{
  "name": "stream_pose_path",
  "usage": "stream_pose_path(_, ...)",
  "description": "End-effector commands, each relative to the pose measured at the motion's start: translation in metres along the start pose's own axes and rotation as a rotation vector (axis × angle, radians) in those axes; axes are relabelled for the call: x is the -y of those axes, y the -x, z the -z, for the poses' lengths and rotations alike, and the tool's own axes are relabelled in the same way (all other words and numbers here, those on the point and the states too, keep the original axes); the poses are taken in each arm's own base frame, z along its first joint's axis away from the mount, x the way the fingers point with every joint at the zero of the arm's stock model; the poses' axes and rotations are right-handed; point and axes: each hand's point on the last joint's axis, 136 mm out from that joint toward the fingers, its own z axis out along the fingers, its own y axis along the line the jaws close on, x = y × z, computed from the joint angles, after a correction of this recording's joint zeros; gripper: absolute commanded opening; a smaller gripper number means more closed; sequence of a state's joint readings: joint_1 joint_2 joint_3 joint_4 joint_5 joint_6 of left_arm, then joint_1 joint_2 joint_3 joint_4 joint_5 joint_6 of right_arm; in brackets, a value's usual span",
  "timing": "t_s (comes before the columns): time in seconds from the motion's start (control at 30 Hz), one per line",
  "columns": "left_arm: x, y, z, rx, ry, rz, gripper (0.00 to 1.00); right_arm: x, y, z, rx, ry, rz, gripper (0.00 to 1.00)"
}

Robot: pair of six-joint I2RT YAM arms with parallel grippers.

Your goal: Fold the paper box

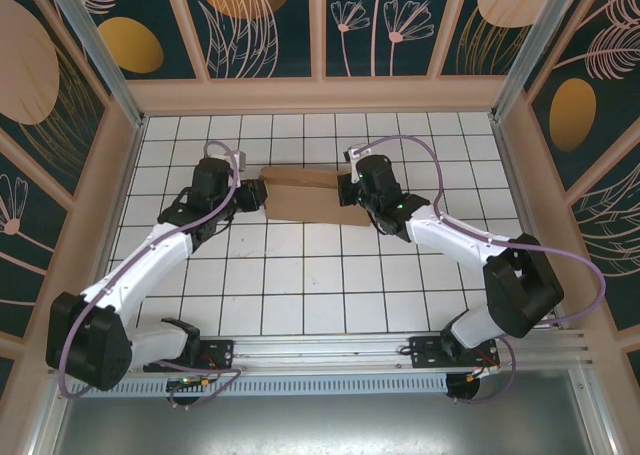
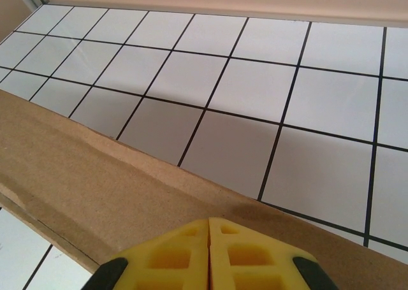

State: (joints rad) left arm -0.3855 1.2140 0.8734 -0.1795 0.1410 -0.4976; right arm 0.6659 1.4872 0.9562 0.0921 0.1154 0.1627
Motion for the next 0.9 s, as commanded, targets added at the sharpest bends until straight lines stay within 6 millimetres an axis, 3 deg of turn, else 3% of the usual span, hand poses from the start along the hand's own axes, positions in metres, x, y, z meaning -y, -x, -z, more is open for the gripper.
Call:
stream_pose_path(0.0, 0.024, 0.021, 0.020, 0.036, -0.065, -0.040, 0.30, 0.018, -0.063, -0.009, -0.205, -0.085, 0.006, 0.09)
stream_pose_path(0.17, 0.029, 0.052, 0.028, 0.117, -0.049, -0.050, 0.36, 0.016, -0.064, -0.006, -0.206, -0.077, 0.008, 0.10)
stream_pose_path(0.37, 0.005, 0.057, -0.005, 0.102, 0.008, -0.041, 0.43, 0.013, -0.066, -0.004, -0.203, -0.070, 0.000, 0.11)
stream_pose_path(0.5, -0.009, 0.047, -0.030, 0.069, 0.014, -0.009, 0.43, 0.011, -0.069, -0.003, -0.211, -0.063, -0.001, 0.11)
stream_pose_path(0.63, -0.005, 0.030, -0.040, 0.038, -0.066, 0.043, 0.34, 0.011, -0.072, -0.002, -0.219, -0.062, 0.002, 0.11)
stream_pose_path(0.87, 0.012, 0.021, -0.031, 0.045, -0.190, 0.097, 0.12, 0.008, -0.081, -0.005, -0.243, -0.050, -0.004, 0.11)
